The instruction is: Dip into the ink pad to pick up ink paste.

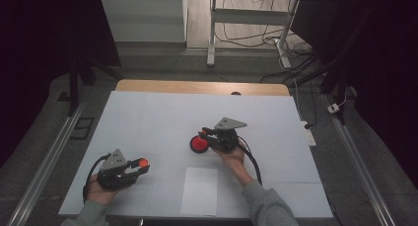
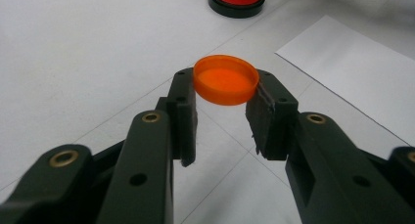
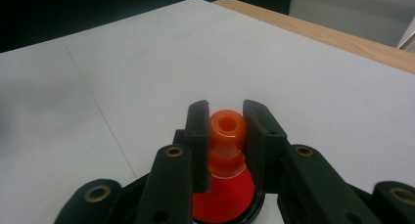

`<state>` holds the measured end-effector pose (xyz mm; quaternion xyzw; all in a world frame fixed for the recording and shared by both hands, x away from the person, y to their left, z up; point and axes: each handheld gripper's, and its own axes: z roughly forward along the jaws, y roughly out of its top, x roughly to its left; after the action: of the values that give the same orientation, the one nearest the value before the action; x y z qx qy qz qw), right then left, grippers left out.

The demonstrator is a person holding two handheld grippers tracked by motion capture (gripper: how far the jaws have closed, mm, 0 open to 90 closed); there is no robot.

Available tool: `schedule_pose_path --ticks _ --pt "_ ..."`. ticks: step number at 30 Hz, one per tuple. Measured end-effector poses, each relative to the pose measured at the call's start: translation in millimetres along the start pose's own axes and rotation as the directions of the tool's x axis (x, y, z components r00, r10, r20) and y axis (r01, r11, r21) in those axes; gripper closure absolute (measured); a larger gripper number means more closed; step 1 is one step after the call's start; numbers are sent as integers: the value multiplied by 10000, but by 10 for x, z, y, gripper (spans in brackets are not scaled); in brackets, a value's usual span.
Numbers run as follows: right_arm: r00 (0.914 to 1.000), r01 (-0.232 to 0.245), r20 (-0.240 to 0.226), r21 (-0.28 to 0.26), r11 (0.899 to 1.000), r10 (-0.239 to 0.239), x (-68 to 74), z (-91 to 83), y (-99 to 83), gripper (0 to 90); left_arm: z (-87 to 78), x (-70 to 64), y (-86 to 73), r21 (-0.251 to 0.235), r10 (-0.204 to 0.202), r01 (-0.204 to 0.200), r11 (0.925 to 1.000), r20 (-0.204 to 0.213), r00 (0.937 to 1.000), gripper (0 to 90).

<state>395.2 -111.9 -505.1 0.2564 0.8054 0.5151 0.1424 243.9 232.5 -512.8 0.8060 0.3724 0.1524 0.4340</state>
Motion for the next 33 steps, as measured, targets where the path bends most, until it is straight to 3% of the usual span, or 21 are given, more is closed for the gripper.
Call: schedule_pose_path --ticks 33 --pt "9983 -184 -570 -527 9984 154 2 -277 57 726 19 -11 15 41 82 -82 10000 9 10000 646"
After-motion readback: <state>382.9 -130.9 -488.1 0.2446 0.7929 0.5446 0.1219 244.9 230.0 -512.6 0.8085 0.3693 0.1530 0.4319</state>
